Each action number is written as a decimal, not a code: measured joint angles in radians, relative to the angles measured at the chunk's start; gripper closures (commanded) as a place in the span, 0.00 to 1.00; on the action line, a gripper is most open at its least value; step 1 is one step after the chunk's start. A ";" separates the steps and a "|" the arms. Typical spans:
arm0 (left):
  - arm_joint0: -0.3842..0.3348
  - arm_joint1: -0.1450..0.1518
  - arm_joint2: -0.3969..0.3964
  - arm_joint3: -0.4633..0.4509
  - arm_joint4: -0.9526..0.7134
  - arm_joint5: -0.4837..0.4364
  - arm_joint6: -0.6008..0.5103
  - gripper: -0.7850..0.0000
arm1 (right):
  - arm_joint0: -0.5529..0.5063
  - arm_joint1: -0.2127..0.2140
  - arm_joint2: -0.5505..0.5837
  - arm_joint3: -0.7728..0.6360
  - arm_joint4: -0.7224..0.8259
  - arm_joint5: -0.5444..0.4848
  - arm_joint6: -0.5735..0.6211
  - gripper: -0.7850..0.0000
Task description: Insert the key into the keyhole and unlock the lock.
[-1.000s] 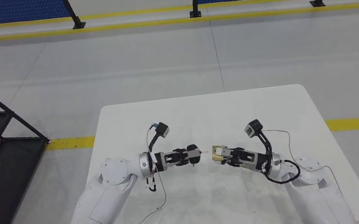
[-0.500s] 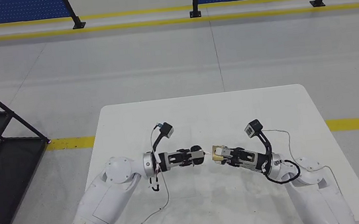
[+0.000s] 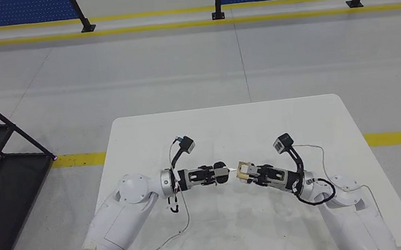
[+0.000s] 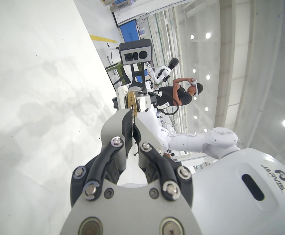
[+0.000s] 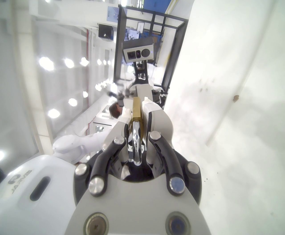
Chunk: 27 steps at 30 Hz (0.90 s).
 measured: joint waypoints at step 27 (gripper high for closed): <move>0.079 0.036 -0.112 -0.098 0.135 -0.021 0.013 1.00 | 0.000 0.000 0.000 0.000 0.000 0.000 0.000 1.00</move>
